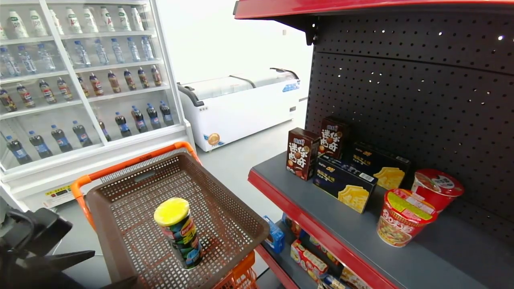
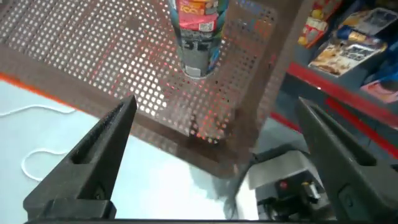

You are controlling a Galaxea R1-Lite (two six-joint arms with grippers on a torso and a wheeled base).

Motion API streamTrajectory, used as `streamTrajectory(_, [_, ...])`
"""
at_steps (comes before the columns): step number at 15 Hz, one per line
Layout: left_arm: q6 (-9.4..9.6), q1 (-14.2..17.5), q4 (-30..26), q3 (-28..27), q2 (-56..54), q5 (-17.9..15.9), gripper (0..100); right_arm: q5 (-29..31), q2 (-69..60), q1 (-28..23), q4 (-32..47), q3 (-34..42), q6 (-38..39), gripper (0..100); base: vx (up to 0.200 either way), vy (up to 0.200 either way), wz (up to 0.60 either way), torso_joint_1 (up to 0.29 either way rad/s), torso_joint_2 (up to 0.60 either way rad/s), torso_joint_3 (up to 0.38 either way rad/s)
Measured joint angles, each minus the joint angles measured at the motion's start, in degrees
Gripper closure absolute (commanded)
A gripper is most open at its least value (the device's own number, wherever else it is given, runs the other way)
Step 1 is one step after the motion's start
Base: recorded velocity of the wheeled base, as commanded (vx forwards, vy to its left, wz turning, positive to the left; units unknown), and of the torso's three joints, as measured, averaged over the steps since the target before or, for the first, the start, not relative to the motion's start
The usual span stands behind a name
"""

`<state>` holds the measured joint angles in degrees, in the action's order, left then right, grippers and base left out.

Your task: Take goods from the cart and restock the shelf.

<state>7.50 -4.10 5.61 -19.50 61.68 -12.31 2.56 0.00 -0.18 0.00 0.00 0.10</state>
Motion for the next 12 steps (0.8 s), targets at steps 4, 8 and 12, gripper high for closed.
streamTrajectory(4, [4.02,-0.11,13.96,5.38,13.12,-0.06,0,0.0,0.0,0.02,0.0,0.0,0.0,0,0.0,0.0,0.0,0.0,0.0,0.0])
streamTrajectory(8, [4.62,-0.52,24.33,6.69,21.49,-0.09,0,0.0,0.0,0.0,0.0,0.0,0.0,0,0.0,0.0,0.0,0.0,0.0,0.0])
streamTrajectory(12, [5.88,-0.65,33.28,9.37,27.98,-0.09,0,0.0,0.0,0.0,0.0,0.0,0.0,0,0.0,0.0,0.0,0.0,0.0,0.0])
